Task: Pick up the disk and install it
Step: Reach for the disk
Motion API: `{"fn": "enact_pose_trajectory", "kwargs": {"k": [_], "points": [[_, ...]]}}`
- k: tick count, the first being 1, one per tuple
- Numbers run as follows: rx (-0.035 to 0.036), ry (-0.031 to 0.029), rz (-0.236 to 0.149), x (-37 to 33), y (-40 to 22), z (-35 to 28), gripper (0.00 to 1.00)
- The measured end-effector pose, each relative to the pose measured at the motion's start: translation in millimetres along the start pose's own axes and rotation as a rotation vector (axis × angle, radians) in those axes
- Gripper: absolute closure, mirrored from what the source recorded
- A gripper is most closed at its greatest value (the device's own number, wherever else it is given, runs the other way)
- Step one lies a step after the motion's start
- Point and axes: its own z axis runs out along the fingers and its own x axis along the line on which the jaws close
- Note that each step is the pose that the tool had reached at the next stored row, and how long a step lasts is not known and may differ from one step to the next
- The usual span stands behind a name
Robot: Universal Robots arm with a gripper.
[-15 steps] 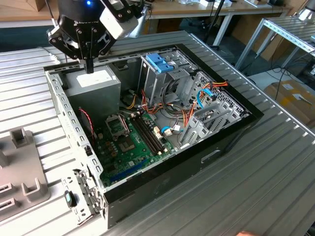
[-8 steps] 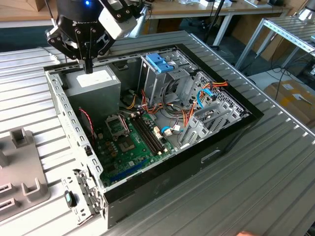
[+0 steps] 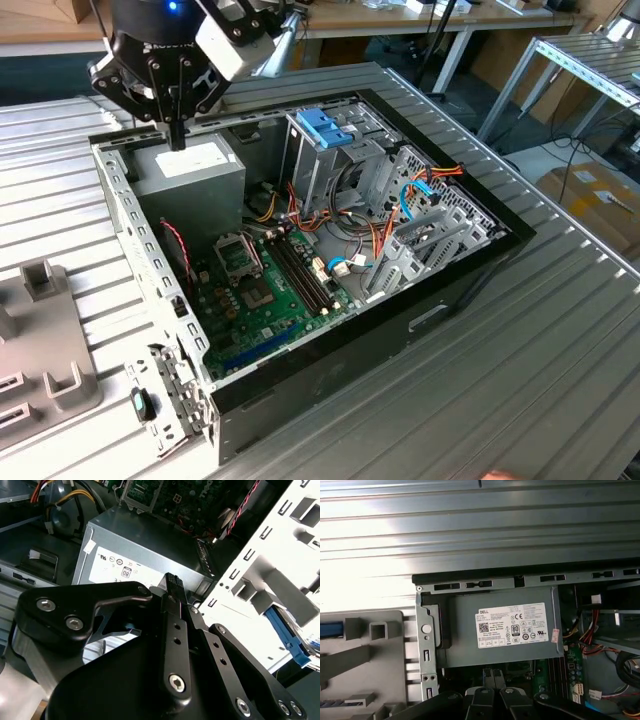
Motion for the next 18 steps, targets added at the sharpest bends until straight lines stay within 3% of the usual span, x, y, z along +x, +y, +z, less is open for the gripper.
{"fn": "enact_pose_trajectory", "kwargs": {"k": [18], "points": [[0.0001,0.0000,0.000,15.8,-1.2,-0.5,0.89]]}}
